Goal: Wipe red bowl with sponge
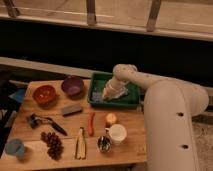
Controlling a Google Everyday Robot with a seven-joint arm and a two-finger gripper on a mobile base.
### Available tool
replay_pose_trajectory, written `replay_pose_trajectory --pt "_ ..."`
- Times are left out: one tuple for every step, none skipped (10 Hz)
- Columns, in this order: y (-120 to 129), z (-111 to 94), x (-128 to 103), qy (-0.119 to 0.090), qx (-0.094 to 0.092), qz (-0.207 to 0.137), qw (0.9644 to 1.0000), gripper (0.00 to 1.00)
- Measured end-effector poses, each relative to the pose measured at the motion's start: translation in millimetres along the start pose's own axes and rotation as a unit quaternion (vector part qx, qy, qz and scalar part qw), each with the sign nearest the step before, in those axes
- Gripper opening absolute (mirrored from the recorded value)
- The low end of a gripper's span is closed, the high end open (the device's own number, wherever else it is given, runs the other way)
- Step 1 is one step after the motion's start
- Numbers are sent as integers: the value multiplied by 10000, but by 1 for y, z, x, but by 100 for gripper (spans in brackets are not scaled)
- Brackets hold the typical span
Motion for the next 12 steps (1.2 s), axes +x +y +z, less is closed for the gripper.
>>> replay_pose_trajectory --pt "-3 -4 -3 -49 30 -8 10000 0" --pt "-5 -8 -5 -95 61 -9 9999 0" --pt "-9 -13 -7 -139 103 4 9998 0" --pt "-12 -17 -9 -180 152 32 9997 0" --pt "-15 -20 -11 -225 201 63 9995 0" --pt "-20 -25 -14 -284 272 106 9992 0" --pt "-29 -34 -19 -375 384 165 9984 0" --pt "-36 -41 -23 -438 476 190 9977 0" --pt "-45 -51 -28 -511 601 212 9967 0" --pt "-51 -58 -34 -562 681 218 9959 0" --pt "-60 -72 -43 -660 777 235 9945 0" --pt "-65 -82 -48 -719 821 249 9937 0"
